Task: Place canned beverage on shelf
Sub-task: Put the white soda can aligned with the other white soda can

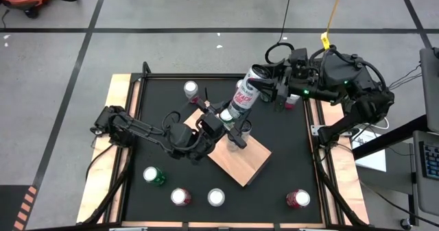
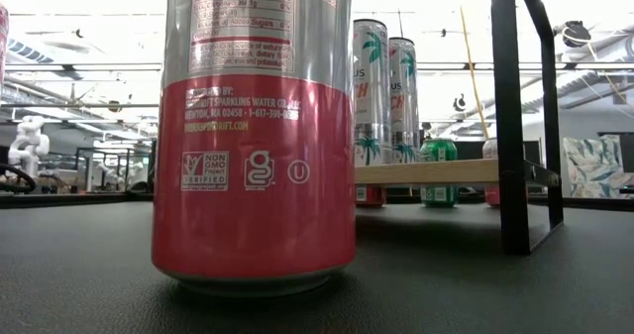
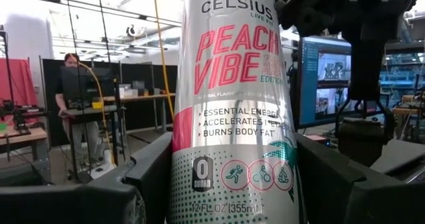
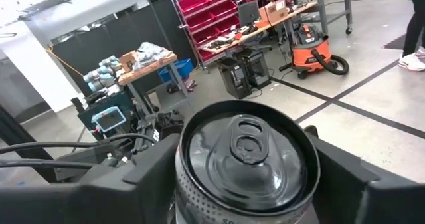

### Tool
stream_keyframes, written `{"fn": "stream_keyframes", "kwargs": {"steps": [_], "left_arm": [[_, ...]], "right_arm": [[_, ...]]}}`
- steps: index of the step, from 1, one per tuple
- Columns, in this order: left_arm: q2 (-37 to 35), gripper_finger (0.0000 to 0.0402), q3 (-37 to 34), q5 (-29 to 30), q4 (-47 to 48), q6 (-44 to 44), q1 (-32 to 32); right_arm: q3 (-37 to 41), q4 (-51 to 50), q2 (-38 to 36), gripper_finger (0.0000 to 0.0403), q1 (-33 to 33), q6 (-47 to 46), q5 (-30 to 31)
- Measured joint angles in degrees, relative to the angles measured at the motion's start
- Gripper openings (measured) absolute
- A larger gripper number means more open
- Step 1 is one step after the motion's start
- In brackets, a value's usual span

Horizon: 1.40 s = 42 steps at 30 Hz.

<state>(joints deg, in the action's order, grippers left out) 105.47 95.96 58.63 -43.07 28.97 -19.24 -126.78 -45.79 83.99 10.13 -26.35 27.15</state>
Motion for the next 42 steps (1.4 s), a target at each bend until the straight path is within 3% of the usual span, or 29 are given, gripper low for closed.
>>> {"fn": "stream_keyframes", "kwargs": {"steps": [4,13,19,26,34,42], "left_arm": [[0.00,0.0258,0.00,0.33,0.17,0.02,0.02],[0.00,0.0281,0.00,0.91,1.96,-1.69,-0.11],[0.00,0.0322,0.00,2.02,3.10,-3.07,-1.16],[-1.07,0.0362,0.00,10.19,2.83,-3.14,-5.37],[-7.28,0.0366,0.00,27.92,2.47,-5.68,-10.74],[-15.79,0.0366,0.00,28.48,3.01,-2.93,-10.70]], "right_arm": [[0.00,-0.03,0.00,0.0226,0.00,-0.02,-0.04],[0.04,-0.32,0.07,0.0237,0.02,0.26,-0.30],[0.09,-0.65,0.01,0.0232,0.06,0.51,-0.54],[0.09,-1.28,-0.15,0.0231,0.17,0.59,-0.47],[0.09,-1.23,-0.03,0.0233,1.93,0.71,-0.36],[0.09,-2.79,0.00,0.0235,1.65,4.65,-0.27]]}}
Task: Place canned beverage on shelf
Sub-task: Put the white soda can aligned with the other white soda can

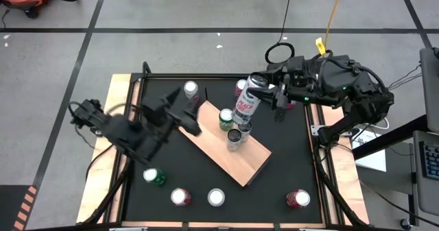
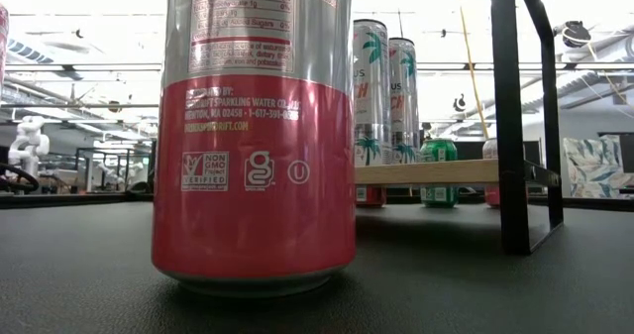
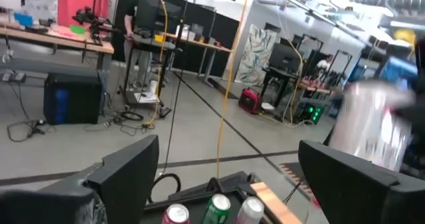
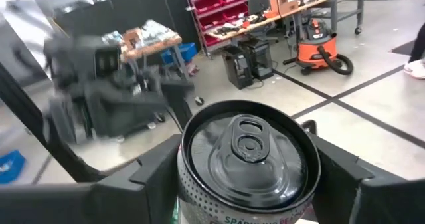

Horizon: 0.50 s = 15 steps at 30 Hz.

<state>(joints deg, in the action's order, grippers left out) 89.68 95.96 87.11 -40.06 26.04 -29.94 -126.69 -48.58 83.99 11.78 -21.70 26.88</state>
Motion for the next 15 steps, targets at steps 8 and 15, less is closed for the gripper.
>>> {"fn": "stream_keyframes", "kwargs": {"steps": [8,15], "left_arm": [[-5.18,0.0364,0.00,-5.42,0.04,-1.09,-0.71],[-5.87,0.0339,0.02,-22.82,4.59,-11.47,4.53]], "right_arm": [[-0.02,-2.35,0.11,0.0237,-0.18,2.96,-0.31],[-0.04,-4.27,0.17,0.0237,-0.18,1.41,-1.49]]}}
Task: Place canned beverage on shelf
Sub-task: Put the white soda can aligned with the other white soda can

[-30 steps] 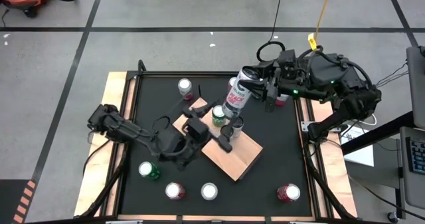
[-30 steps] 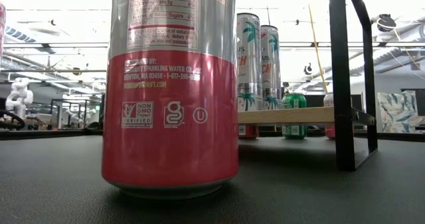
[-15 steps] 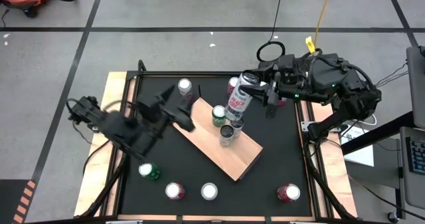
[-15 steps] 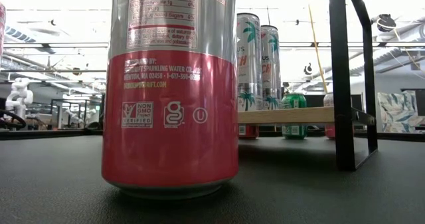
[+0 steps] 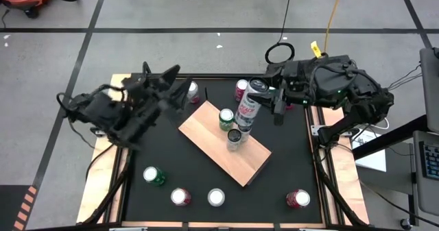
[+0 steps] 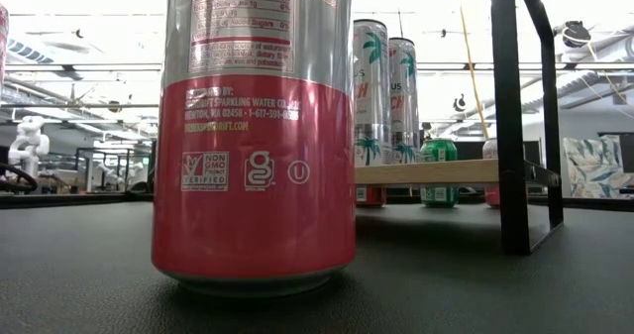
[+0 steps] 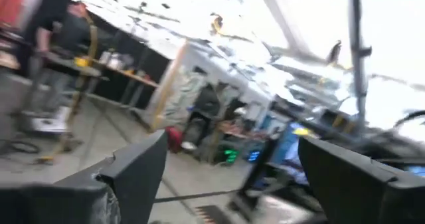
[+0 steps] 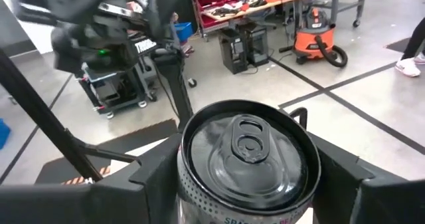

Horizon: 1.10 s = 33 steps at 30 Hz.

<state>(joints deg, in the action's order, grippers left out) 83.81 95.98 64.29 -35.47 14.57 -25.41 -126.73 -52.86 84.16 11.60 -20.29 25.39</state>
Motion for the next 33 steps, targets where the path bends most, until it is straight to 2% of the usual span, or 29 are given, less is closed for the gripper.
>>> {"fn": "stream_keyframes", "kwargs": {"steps": [3,6,9,12,16,19,23,33], "left_arm": [[-1.09,0.0334,-0.07,1.60,8.51,-3.13,3.29],[-4.53,0.0333,-0.08,-0.07,19.60,-11.35,6.83],[-9.24,0.0333,-0.02,-6.11,33.41,-22.67,10.42],[-13.67,0.0333,-0.02,-14.89,47.89,-31.40,14.17],[-19.17,0.0333,-0.02,-24.51,64.96,-40.00,17.79],[-21.80,0.0333,-0.02,-29.07,74.02,-43.88,18.17],[-23.44,0.0333,-0.02,-33.61,80.66,-46.67,18.14],[-21.78,0.0333,-0.02,-45.71,87.99,-47.28,18.10]], "right_arm": [[-0.01,-0.46,0.34,0.0237,0.30,-0.92,0.01],[-0.05,-0.09,1.70,0.0237,1.28,-1.64,0.14],[-0.05,0.87,4.18,0.0237,2.61,-3.33,0.16],[-0.05,2.61,7.56,0.0237,3.77,-4.13,0.20],[-0.02,2.42,12.38,0.0238,4.73,-5.67,1.62],[-0.02,2.51,15.47,0.0237,5.12,-6.05,2.43],[-0.02,2.67,18.95,0.0235,5.95,-6.14,4.52],[-0.02,2.36,25.64,0.0236,9.07,-9.14,13.52]]}}
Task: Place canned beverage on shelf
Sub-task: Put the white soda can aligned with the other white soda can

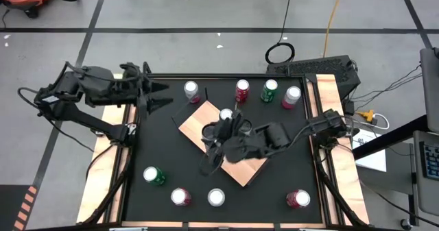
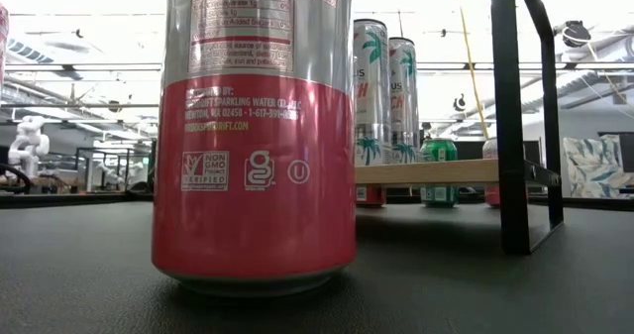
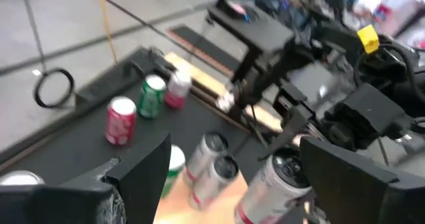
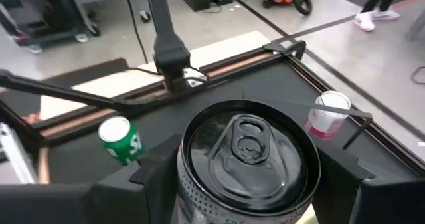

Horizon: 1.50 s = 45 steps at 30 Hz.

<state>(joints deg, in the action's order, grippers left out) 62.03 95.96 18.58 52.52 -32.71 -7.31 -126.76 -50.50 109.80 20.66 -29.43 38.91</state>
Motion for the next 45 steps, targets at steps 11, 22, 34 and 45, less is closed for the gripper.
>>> {"fn": "stream_keyframes", "kwargs": {"steps": [11,22,34,45], "left_arm": [[0.38,0.0333,-0.02,-3.73,5.38,0.02,-0.74],[0.31,0.0333,-0.02,-3.58,6.42,0.04,-0.74],[0.31,0.0333,-0.02,-3.51,7.03,0.07,-0.74],[0.31,0.0333,-0.02,-3.47,7.23,0.13,-0.74]], "right_arm": [[0.02,-10.42,3.34,0.0236,6.33,-9.69,17.56],[8.37,-3.10,3.36,0.0236,8.56,-16.82,17.97],[14.41,-0.24,3.36,0.0236,8.31,-17.25,17.97],[19.52,7.68,3.28,0.0236,7.52,-12.70,14.74]]}}
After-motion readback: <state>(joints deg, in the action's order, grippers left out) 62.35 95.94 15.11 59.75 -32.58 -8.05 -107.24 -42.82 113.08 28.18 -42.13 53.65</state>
